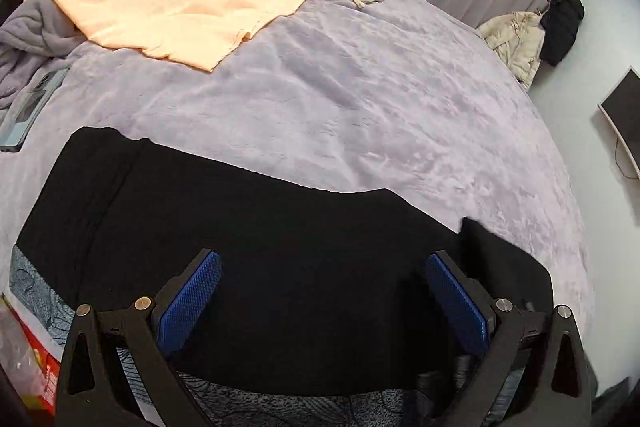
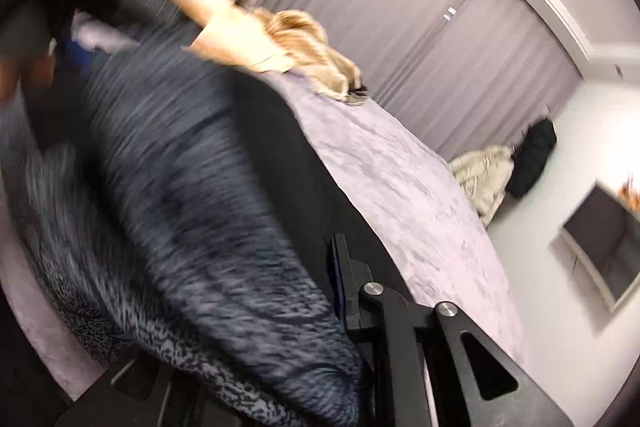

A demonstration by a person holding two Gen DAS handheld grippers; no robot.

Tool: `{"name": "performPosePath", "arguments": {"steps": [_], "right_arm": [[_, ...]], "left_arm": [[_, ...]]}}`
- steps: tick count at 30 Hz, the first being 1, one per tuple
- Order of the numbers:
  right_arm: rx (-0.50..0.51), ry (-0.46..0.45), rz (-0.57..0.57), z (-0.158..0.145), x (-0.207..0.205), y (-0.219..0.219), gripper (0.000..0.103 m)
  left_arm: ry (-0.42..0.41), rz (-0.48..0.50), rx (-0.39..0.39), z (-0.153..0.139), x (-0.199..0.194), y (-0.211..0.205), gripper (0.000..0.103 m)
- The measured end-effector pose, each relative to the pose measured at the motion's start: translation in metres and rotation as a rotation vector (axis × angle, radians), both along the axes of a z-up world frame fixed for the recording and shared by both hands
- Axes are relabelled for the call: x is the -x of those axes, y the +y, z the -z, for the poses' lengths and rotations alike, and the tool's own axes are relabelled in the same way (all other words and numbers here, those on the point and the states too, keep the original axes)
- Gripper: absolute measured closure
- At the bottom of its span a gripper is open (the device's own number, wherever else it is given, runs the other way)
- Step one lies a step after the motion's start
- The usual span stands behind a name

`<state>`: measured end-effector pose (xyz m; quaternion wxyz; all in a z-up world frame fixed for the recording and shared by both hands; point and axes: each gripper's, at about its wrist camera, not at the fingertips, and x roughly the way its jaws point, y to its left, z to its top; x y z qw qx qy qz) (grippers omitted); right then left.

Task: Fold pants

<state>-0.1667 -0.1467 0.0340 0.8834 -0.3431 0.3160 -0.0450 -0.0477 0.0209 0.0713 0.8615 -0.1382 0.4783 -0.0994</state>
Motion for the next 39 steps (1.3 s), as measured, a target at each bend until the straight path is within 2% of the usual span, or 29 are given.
{"name": "performPosePath", "arguments": {"steps": [2,5,6,9,10,13,15,16,17,20,22,25,28,30,32,34,37,39], "right_arm": [[0.068,0.029,-0.002,0.021,-0.003,0.011,0.087],[0.132,0.012,0.002,0.031,-0.003,0.017,0.087],[0.147,0.007,0.0,0.032,-0.003,0.019,0.087],[0.179,-0.004,-0.006,0.033,-0.002,0.021,0.086],[0.179,0.001,-0.01,0.033,0.005,0.02,0.083],[0.173,0.013,-0.018,0.03,0.013,0.017,0.07],[0.165,0.006,-0.022,0.025,0.021,0.008,0.054],[0.173,-0.003,-0.013,0.023,0.026,0.0,0.038],[0.181,-0.011,-0.005,0.024,0.027,-0.01,0.032],[0.208,-0.006,0.041,0.026,0.042,-0.048,0.032],[0.172,-0.01,0.079,0.022,0.05,-0.08,0.032],[0.042,-0.035,0.066,0.011,0.061,-0.117,0.024],[0.025,-0.05,0.023,0.012,0.06,-0.126,0.02],[-0.012,-0.008,0.005,0.001,0.064,-0.127,0.02],[-0.144,0.109,-0.023,-0.017,0.065,-0.135,0.019],[-0.276,0.193,-0.116,-0.036,0.079,-0.142,0.019],[-0.381,0.244,-0.238,-0.063,0.094,-0.153,0.018],[-0.435,0.244,-0.281,-0.077,0.084,-0.164,0.018]], "left_arm": [[-0.003,0.023,0.003,0.002,0.002,-0.003,0.0],[-0.007,0.108,-0.029,0.005,0.008,-0.024,0.0],[-0.004,0.138,-0.061,0.007,0.011,-0.035,0.0],[0.002,0.186,-0.244,0.023,0.014,-0.068,0.0],[0.004,0.195,-0.275,0.027,0.014,-0.072,0.0],[0.005,0.189,-0.278,0.034,0.017,-0.072,0.0],[0.002,0.194,-0.282,0.036,0.017,-0.071,0.0],[0.001,0.195,-0.287,0.037,0.017,-0.071,0.0],[-0.003,0.196,-0.292,0.039,0.018,-0.071,0.0],[-0.004,0.192,-0.305,0.042,0.018,-0.073,0.0],[-0.001,0.191,-0.307,0.043,0.017,-0.074,0.0],[-0.008,0.196,-0.322,0.045,0.019,-0.077,0.0],[-0.011,0.195,-0.33,0.046,0.019,-0.079,0.0],[-0.004,0.202,-0.331,0.044,0.019,-0.078,0.0],[0.008,0.214,-0.307,0.037,0.021,-0.074,0.0],[-0.006,0.206,-0.299,0.024,0.027,-0.069,0.0],[-0.074,0.235,-0.276,0.002,0.04,-0.071,0.0],[-0.082,0.299,-0.227,-0.004,0.047,-0.08,0.0]]}}
